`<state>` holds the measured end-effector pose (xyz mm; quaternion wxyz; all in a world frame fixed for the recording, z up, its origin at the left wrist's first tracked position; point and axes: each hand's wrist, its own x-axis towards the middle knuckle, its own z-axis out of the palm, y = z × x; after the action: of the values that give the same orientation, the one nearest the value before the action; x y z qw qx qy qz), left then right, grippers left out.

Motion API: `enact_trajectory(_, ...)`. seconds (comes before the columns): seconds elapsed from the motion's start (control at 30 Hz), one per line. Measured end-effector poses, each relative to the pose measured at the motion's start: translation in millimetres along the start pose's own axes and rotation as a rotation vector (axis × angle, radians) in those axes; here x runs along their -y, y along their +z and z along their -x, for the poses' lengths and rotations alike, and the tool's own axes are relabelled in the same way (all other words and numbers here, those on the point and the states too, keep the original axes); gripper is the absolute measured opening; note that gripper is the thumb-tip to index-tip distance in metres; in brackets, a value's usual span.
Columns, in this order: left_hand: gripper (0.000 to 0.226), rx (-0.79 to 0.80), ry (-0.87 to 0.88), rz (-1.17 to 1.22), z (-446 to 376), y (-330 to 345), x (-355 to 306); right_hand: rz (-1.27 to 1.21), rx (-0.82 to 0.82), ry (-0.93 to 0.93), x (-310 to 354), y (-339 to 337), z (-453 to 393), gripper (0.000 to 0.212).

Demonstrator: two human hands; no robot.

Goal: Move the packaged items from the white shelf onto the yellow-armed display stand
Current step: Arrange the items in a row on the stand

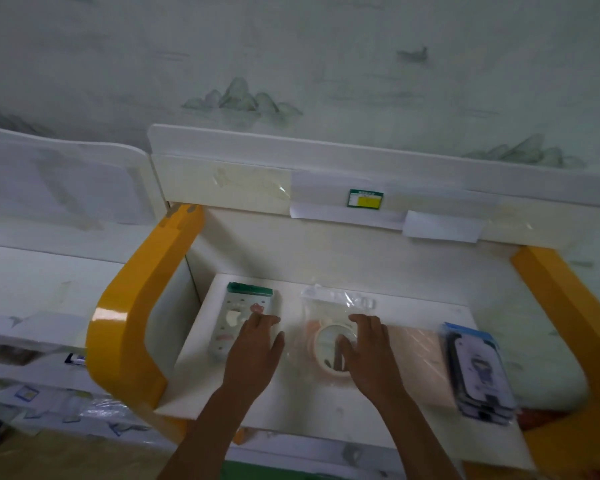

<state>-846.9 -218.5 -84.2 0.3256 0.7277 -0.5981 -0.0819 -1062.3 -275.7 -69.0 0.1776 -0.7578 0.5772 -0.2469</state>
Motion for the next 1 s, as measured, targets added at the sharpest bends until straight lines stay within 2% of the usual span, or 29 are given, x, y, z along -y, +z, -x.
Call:
enact_trajectory(0.13, 0.043, 0.135, -0.054, 0.080, 8.6, 20.4, -19.3, -0.027, 0.136, 0.143, -29.8, -2.5, 8.7, 0.051)
enact_trajectory(0.3, 0.058, 0.388, -0.223, -0.034, 7.6, 43.8, -25.1, -0.175, 0.218, 0.307, -33.7, 4.5, 11.4, 0.054)
enact_trajectory(0.4, 0.053, 0.400, -0.262, -0.084, -1.5, 52.3, -22.5, -0.207, 0.201, 0.388, -33.3, 10.9, 7.5, 0.051)
enact_trajectory(0.53, 0.041, 0.386, -0.351, 0.067, -13.4, 52.9, -30.3, -0.323, 0.197, 0.524, -31.9, 23.5, -1.8, 0.047)
enact_trajectory(0.7, 0.035, 0.432, -0.441, 0.153, -24.1, 55.4, -26.8, -0.534, 0.212, 0.678, -32.8, 28.2, -13.1, 0.024)
enact_trajectory(0.77, 0.034, 0.445, -0.514, 0.280, -28.7, 56.0, -22.1, -0.653, 0.231, 0.684, -35.3, 23.8, -17.3, 0.018)
enact_trajectory(0.87, 0.024, 0.438, -0.558, 0.465, -32.6, 56.6, -15.8, -0.741, 0.262, 0.606, -39.1, 15.1, -19.3, 0.035)
enact_trajectory(0.93, 0.013, 0.429, -0.534, 0.526, -29.8, 57.2, -12.2, -0.736, 0.261, 0.511, -40.8, 13.3, -20.2, 0.032)
enact_trajectory(1.0, 0.027, 0.400, -0.445, 0.587, -29.2, 54.8, -12.0, -0.687, 0.225, 0.429, -36.2, 12.1, -20.8, 0.032)
